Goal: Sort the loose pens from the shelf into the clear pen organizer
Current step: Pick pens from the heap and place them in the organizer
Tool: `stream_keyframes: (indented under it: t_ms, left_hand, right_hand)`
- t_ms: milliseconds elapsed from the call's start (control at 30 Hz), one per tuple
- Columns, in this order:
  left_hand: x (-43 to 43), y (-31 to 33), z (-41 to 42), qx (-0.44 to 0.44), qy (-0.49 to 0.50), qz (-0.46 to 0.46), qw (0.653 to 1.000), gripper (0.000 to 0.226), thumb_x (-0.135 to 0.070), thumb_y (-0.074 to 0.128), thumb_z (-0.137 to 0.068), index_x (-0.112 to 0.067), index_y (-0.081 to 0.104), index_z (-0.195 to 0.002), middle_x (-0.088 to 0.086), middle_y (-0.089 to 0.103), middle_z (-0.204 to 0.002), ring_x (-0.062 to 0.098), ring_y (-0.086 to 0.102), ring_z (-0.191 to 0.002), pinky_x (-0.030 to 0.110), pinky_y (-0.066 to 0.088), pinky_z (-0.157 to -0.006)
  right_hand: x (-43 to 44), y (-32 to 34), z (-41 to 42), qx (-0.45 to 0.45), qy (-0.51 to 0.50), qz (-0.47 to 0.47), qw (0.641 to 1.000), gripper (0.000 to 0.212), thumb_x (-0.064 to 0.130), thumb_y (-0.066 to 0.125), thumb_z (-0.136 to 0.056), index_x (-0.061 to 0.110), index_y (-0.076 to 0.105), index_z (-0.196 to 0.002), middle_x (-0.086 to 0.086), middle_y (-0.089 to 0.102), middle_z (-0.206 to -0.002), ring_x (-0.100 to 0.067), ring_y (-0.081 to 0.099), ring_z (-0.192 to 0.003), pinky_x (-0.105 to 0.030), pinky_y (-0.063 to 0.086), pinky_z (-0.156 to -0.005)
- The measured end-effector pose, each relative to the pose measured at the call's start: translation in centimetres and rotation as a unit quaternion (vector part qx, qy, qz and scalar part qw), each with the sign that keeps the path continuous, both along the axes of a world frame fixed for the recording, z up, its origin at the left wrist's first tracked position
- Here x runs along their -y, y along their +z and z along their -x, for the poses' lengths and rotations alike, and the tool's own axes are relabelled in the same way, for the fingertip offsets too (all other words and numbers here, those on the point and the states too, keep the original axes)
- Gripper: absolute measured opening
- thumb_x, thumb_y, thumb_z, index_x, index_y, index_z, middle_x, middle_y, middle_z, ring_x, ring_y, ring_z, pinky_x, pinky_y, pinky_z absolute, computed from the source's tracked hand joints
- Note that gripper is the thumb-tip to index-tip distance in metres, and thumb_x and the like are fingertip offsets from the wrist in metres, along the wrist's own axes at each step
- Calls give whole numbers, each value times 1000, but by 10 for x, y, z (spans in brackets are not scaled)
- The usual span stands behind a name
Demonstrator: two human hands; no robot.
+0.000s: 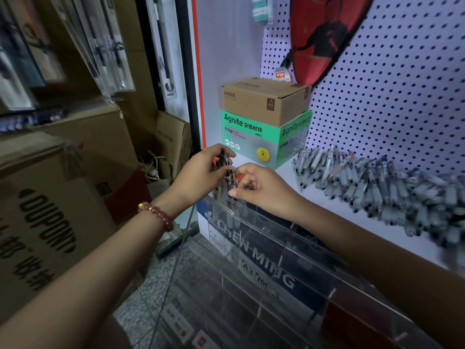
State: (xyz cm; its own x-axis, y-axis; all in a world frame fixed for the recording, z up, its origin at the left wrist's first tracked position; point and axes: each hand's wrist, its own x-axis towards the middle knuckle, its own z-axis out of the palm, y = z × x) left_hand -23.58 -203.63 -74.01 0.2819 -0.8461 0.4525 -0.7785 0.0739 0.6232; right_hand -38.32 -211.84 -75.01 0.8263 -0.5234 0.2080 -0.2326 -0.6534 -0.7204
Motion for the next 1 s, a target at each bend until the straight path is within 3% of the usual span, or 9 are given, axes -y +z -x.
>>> stream_keyframes:
  t_ms: [100, 233, 367, 433, 533, 633, 733, 833, 1000]
  left_hand:
    - [2, 0, 5, -109, -38, -16, 993, 20, -7, 58, -93, -5, 59, -112, 6, 61, -93, 18, 59, -81, 17, 47, -71]
    - [0, -3, 5, -145, -52, -33, 988, 23, -15, 44, -100, -6, 57, -117, 23, 61, -110, 21, 56, -97, 25, 44, -87]
    - [-1, -9, 0, -151, -24, -54, 987, 50, -51, 42, -97, -10, 59, -118, 4, 64, -110, 18, 58, -105, 47, 43, -101]
    - [-1, -11, -1, -118, -3, -73, 990, 62, -68, 51, -79, -22, 55, -120, 0, 62, -110, 18, 58, -105, 44, 45, -98]
    - [3, -17, 0, -111, -11, -65, 992, 61, -36, 74, -80, -17, 43, -129, -1, 55, -108, 13, 56, -95, 21, 47, -82]
    - [7, -21, 6, -93, -1, 4, 996, 40, -2, 71, -81, -10, 51, -116, -5, 55, -98, 11, 55, -90, 14, 45, -76]
    - [10, -23, 7, -101, -11, 44, 994, 27, 4, 69, -80, -8, 56, -100, 3, 59, -93, 6, 56, -78, 13, 45, -71]
    - [12, -25, 5, -97, -16, 72, 993, 22, 5, 69, -79, -8, 58, -93, 2, 61, -84, 0, 55, -65, 17, 45, -65]
    - [12, -31, 6, -90, 1, 97, 991, 31, 3, 73, -76, -9, 62, -101, -5, 63, -93, 9, 60, -85, 26, 49, -82]
  right_hand:
    - [-2, -1, -1, -4, -35, 16, 999, 46, 33, 76, -79, 17, 53, -116, 7, 65, -78, -8, 58, -76, -30, 43, -75]
    - [2, -6, -2, -2, -86, 62, 994, 27, 32, 70, -84, 21, 56, -105, 9, 64, -73, -12, 58, -76, -38, 45, -87]
    - [3, -7, -1, -11, -74, 53, 996, 31, 27, 67, -86, 17, 58, -115, 7, 72, -91, -13, 63, -91, -43, 42, -95]
    - [3, -6, -2, -17, -58, 60, 996, 32, 22, 64, -88, 20, 57, -119, 8, 72, -98, -15, 63, -101, -43, 43, -96]
    - [3, -7, -3, -11, -40, 45, 998, 40, 15, 60, -90, 20, 54, -129, 2, 69, -110, -17, 60, -111, -36, 44, -98]
    - [2, -6, -1, 0, -21, 30, 999, 42, 8, 56, -92, 15, 53, -134, 0, 70, -104, -15, 60, -108, -27, 43, -96]
    - [2, -6, -1, 9, -17, 25, 1000, 43, 3, 53, -92, 13, 52, -134, 3, 70, -100, -9, 60, -104, -21, 42, -95]
    - [4, -6, 0, 20, -32, 2, 999, 41, 2, 52, -91, 16, 52, -130, 10, 66, -94, 13, 53, -77, -8, 39, -72]
    - [7, -5, 1, 39, -48, -27, 998, 34, -5, 47, -90, 13, 56, -118, 3, 66, -93, 13, 49, -58, -8, 35, -60]
